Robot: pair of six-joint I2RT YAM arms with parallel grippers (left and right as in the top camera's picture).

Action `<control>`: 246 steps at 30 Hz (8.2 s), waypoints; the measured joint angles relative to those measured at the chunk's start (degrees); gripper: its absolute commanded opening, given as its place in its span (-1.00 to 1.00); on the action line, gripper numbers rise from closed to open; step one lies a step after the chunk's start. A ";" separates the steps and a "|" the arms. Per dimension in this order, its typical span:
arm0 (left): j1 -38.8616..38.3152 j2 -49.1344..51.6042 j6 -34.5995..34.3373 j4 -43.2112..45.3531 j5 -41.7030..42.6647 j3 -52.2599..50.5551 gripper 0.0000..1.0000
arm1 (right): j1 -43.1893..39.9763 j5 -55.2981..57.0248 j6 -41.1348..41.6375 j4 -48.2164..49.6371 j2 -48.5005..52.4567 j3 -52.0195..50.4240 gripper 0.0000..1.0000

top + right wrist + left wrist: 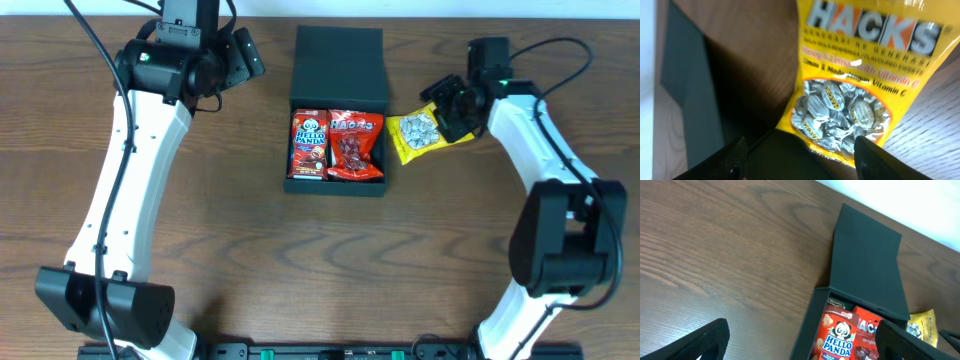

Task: Pack container
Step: 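Reach the right gripper to the yellow Hacks bag and grasp it, then lift the yellow Hacks bag and lower it into the black box, then push the yellow bag down into the box's right side with right gripper, then open the right gripper and withdraw it from the box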

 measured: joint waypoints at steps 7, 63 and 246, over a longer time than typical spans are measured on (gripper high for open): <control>0.00 0.00 1.75 0.00 -0.22 0.00 0.90 | 0.79 0.26 3.78 0.57 4.11 0.00 0.31; 0.00 0.00 4.07 -0.17 -0.66 0.00 0.90 | -5.27 3.23 -17.40 -14.05 7.02 2.51 -0.97; 10.82 0.00 3.61 -4.72 -5.09 0.00 0.95 | 10.49 -29.09 -50.73 5.07 2.62 -3.41 -0.97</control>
